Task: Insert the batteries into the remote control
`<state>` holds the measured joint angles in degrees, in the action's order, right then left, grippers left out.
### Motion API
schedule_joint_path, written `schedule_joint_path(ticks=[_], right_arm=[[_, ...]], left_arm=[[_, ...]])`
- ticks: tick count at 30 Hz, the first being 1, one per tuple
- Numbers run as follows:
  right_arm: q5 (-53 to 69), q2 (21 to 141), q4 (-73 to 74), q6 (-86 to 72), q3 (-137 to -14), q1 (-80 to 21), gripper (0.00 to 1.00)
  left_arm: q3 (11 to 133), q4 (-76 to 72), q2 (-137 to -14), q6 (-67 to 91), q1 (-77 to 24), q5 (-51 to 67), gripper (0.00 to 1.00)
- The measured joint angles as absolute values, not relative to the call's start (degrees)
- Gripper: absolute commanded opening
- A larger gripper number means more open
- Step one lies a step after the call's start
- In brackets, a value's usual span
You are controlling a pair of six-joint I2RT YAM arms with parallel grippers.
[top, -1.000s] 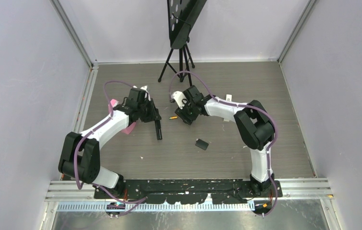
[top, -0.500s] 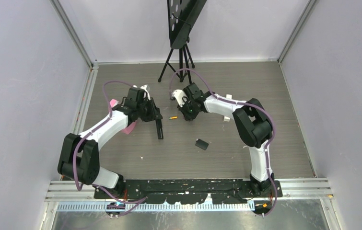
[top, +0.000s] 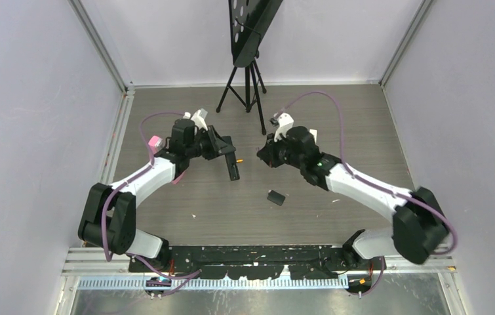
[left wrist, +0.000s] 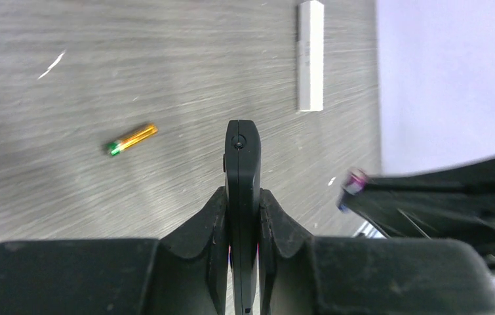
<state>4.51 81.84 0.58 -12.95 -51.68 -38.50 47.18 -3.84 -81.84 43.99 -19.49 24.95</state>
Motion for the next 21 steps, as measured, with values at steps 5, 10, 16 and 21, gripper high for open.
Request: schedule_joint_path(ticks=[5,10,16,21], right_arm=[[5.0,68.4,-13.1,-19.5,-43.8,-42.3,0.02],[6.7,64.0,-21.4,-19.6,-38.5,-46.9,0.03],[7.9,62.3,-26.9,-19.2,-36.7,-49.0,0.03],[7.6,61.8,-29.5,-19.0,-36.7,-50.1,0.03]], left_arm=[[46.9,-11.6,-81.1,49.0,-19.8,28.7,0.0],[46.9,-16.0,-78.2,52.6,-20.6,31.5,0.0],[46.9,-19.1,-75.3,54.7,-21.1,34.1,0.0],[46.9,-22.1,-74.5,55.6,-21.3,35.9,0.0]])
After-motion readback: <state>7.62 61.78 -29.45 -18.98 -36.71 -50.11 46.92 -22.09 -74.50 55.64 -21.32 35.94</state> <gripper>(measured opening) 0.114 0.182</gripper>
